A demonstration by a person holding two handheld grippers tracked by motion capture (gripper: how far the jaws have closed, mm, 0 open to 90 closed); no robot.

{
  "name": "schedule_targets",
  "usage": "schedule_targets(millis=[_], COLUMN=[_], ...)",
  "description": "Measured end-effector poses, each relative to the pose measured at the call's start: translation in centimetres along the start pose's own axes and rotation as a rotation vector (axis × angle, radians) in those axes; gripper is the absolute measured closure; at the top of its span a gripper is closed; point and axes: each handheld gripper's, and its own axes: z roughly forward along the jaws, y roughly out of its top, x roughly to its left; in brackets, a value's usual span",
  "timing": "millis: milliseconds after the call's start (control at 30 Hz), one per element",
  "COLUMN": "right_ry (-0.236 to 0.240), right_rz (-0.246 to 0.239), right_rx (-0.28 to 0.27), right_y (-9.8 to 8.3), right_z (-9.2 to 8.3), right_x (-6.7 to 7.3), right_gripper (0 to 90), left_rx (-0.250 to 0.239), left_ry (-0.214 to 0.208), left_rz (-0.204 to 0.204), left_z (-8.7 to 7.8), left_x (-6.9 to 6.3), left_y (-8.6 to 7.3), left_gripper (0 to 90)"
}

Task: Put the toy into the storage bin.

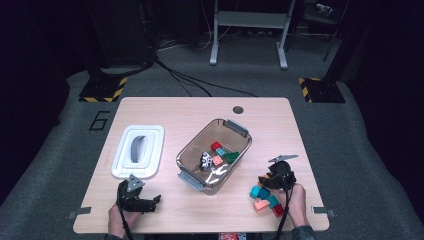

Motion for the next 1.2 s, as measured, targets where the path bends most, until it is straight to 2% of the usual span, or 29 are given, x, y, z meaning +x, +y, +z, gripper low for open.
schedule_targets(millis=[533, 567, 767, 933, 967, 1000, 1100, 1200], right_ry=[0.0, 0.0, -0.007, -0.004, -0.011, -0.007, -0.013, -0.004], right_rz=[0.031, 0.046, 0.033, 0.043, 0.031, 0.046, 0.026, 0.04], right_rx=[-0.076, -0.081, -0.113, -0.13, -0.132, -0.131, -0.144, -0.154], right_y=[1.9, 2.1, 3.2, 4.2, 4.4, 4.6, 5.4, 6.1], right_z=[-1.9, -2.1, -2.8, -3.2, -3.3, -3.4, -3.7, -4.1], right_x=[-1.1, -1.1, -1.5, -1.7, -1.9, -1.8, -2.0, -2.0], right_gripper=[58.7, 58.6, 58.6, 58.7, 58.6, 58.6, 58.7, 58.7], left_rx=[0.007, 0.007, 0.006, 0.006, 0.006, 0.006, 0.006, 0.006], left_ry=[-0.004, -0.005, -0.003, -0.003, -0.003, -0.003, -0.003, -0.003], left_rz=[0.002, 0.003, 0.002, 0.002, 0.002, 0.002, 0.002, 0.002], left_z=[-0.1, 0.0, 0.0, 0.0, 0.0, 0.0, 0.0, 0.0], left_x=[0.0, 0.1, 0.0, 0.0, 0.0, 0.0, 0.0, 0.0], left_y=[0.0, 0.0, 0.0, 0.0, 0.0, 0.0, 0.0, 0.0], left_gripper=[0.5, 0.5, 0.5, 0.5, 0.5, 0.5, 0.5, 0.5])
